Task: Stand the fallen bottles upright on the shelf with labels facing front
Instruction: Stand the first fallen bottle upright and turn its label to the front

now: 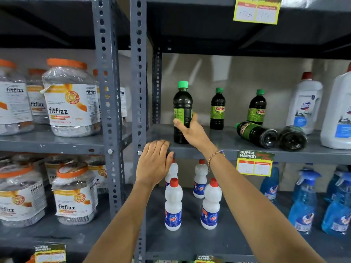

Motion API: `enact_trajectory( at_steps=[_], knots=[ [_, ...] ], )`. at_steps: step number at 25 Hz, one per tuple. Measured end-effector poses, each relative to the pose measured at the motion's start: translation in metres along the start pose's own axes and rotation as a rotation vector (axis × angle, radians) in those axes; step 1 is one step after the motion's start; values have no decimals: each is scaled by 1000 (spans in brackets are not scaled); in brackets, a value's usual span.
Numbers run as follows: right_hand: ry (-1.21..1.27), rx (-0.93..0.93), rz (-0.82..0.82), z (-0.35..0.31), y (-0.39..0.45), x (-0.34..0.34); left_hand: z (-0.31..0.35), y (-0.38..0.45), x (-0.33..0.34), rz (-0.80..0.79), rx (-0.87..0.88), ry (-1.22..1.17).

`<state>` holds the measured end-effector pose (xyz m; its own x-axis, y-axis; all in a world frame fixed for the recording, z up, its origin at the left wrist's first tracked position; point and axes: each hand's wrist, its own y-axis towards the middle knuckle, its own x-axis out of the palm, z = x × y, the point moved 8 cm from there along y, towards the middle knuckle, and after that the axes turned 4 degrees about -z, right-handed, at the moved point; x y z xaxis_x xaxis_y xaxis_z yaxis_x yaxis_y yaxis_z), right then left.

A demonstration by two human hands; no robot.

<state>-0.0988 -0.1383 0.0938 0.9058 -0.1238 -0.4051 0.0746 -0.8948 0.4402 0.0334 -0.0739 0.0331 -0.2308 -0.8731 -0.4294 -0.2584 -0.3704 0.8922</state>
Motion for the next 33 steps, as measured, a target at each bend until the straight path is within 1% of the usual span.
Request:
enact_trajectory(
  at_steps=[3,6,7,9,12,16,18,23,27,31,33],
  knots=[
    [-25,24,-32,5,6,5,-1,1,0,-16,-14,4],
    [-14,35,-11,18,16,5,1,0,1,-1,7,10],
    [11,33,-7,13,11,4,1,0,1,6,17,11],
    [56,52,-54,6,2,4,1,0,2,16,26,14],
    [163,86,-105,14,1,1,-1,-2,5,26,6,9],
    [220,120,-120,13,-3,-2,-1,-2,6,15,18,-6],
    [219,118,-110,11,-4,-2,-2,0,5,10,15,-16],
    [150,84,-3,13,-3,-7,-2,-1,3,9,-1,-46],
    [167,125,-63,13,-3,-4,-2,-1,3,12,0,-40],
    [114,76,13,11,-6,-9,-2,-1,4,21,9,-26],
    [163,82,2,12,-5,-9,-3,-1,5,8,8,-18]
  ],
)
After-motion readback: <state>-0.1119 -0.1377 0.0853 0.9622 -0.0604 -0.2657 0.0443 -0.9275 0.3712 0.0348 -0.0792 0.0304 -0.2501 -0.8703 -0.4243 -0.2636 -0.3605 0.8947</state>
